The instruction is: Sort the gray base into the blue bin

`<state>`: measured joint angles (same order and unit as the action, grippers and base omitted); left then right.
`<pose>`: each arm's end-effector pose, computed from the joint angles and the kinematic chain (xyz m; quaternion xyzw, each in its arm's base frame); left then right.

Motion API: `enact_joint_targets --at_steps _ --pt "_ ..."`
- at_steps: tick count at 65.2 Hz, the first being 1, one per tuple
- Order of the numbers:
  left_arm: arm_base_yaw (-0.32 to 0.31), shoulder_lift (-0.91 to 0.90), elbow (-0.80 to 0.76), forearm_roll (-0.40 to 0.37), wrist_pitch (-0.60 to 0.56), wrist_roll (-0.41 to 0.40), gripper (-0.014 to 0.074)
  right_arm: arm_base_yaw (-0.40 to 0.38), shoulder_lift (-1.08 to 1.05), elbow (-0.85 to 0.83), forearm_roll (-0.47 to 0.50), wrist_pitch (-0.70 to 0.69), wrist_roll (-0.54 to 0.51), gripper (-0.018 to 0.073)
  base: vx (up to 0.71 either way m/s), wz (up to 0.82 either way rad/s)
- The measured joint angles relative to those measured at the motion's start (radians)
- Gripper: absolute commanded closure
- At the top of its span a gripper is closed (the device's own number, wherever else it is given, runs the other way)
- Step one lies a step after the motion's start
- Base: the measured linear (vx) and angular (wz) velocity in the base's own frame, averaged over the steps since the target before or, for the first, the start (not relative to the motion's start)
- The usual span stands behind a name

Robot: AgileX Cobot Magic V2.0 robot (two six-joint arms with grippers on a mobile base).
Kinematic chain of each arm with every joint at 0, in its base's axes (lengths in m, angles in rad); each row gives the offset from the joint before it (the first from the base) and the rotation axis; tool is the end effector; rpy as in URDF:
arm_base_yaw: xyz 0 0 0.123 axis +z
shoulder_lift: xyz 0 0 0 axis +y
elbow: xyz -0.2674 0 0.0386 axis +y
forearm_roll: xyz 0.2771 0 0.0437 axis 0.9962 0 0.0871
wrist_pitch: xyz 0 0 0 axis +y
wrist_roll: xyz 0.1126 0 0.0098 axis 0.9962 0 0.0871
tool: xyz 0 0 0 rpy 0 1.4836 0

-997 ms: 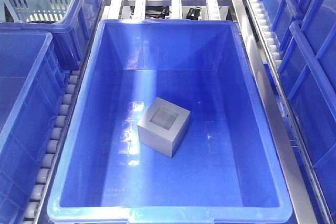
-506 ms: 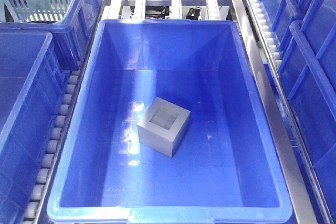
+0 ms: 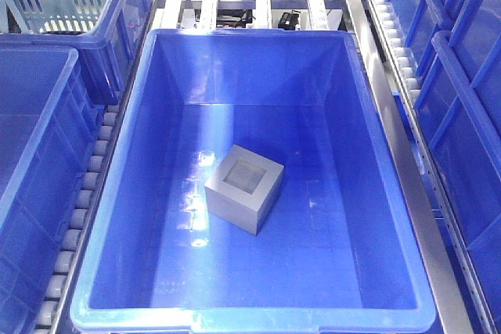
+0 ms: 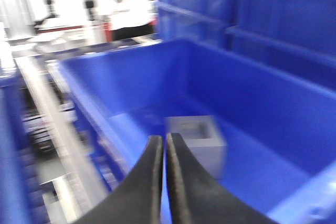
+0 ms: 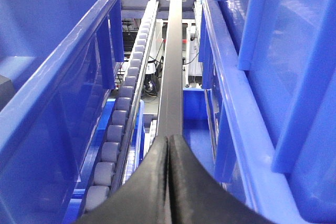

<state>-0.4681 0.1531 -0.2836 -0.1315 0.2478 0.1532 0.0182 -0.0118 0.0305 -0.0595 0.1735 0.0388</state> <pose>0.1087 -0.0590 0.2781 0.1861 0.6924 -0.1642 0.6775 0.1224 0.0011 0.1851 -0.0107 0.7431 -0.0044 0.6691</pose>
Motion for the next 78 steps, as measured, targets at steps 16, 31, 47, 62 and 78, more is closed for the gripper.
enact_joint_targets --at_steps 16,31,47,62,78 --pt "0.247 0.000 0.000 0.056 0.001 0.001 0.0603 0.000 0.000 0.000 0.000 0.000 0.000 0.0568 0.00 0.00" --pt "0.444 0.000 0.038 0.060 -0.002 -0.001 0.0603 0.000 0.000 0.000 0.000 0.000 0.000 0.0568 0.00 0.00" --pt "0.479 -0.081 0.229 0.074 -0.100 -0.065 0.0603 0.000 0.000 0.000 0.000 0.000 0.000 0.0568 0.00 0.00" --pt "0.482 -0.163 0.309 0.077 -0.190 -0.170 0.0603 0.000 0.000 0.000 0.000 0.001 0.000 0.0568 0.00 0.00" --pt "0.436 -0.163 0.310 0.113 -0.186 -0.224 0.0603 0.000 0.000 0.000 0.000 0.000 0.000 0.0568 0.00 0.00"
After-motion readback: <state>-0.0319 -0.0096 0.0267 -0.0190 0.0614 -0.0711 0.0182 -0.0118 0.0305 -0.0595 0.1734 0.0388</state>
